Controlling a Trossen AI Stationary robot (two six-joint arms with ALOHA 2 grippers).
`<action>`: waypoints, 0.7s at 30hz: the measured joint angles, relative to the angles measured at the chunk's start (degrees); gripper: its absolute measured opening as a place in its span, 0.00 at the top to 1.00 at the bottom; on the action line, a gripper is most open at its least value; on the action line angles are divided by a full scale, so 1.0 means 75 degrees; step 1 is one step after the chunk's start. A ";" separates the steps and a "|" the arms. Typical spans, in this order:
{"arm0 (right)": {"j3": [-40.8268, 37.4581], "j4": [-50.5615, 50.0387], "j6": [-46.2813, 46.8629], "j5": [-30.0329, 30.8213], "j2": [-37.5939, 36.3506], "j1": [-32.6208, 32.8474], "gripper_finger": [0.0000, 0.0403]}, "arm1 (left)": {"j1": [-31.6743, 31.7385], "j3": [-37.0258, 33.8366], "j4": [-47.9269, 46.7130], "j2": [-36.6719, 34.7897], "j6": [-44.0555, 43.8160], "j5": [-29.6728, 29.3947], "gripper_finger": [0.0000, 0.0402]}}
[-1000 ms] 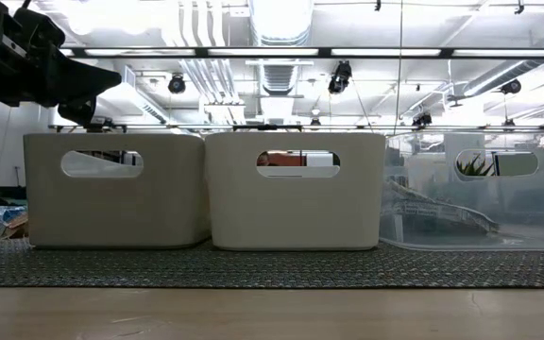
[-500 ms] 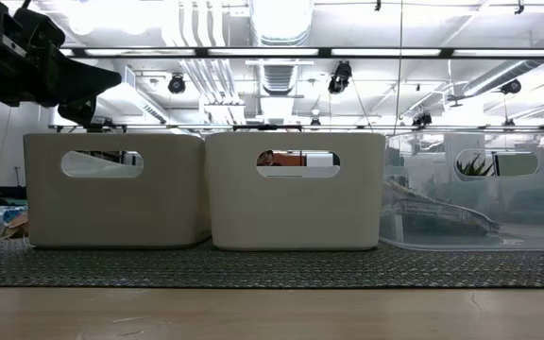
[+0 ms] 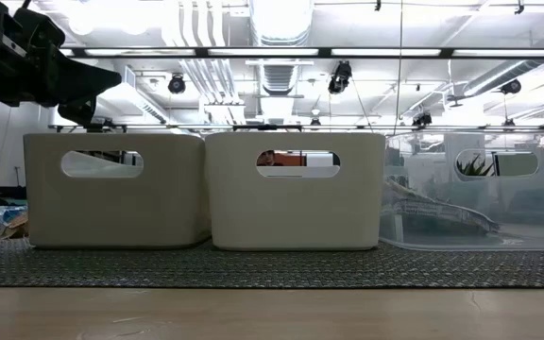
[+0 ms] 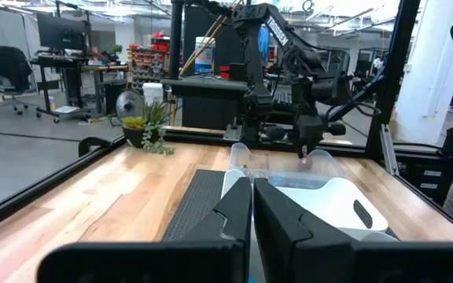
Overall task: Pick and place Granola Bars by type
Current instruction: Put the bottom red granola bar into the gray bin
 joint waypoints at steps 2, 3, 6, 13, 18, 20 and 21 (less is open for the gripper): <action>0.0137 -0.0091 -0.0090 -0.0124 -0.0012 -0.0016 0.85 | 0.0000 0.0000 0.0000 0.0000 0.0001 -0.0002 1.00; 0.0189 -0.0168 -0.0095 -0.0203 -0.0012 -0.0016 0.85 | 0.0000 0.0001 0.0000 0.0000 0.0002 0.0001 1.00; 0.0453 -0.0367 -0.0123 -0.0360 -0.0050 -0.0007 0.85 | 0.0000 0.0001 0.0001 0.0000 -0.0001 -0.0002 1.00; 0.1297 -0.0977 -0.0414 -0.0297 -0.0199 -0.0011 0.86 | 0.0000 -0.0002 0.0000 0.0000 0.0000 -0.0002 1.00; 0.1497 -0.1035 -0.0445 -0.0238 -0.0231 -0.0028 0.89 | 0.0000 0.0000 0.0000 0.0000 0.0001 -0.0001 1.00; 0.1460 -0.1034 -0.0437 -0.0233 -0.0229 -0.0028 0.91 | 0.0000 -0.0001 0.0000 0.0000 0.0002 -0.0002 1.00; 0.1439 -0.1058 -0.0423 -0.0233 -0.0221 -0.0028 0.92 | 0.0000 0.0001 0.0000 0.0000 0.0002 0.0000 1.00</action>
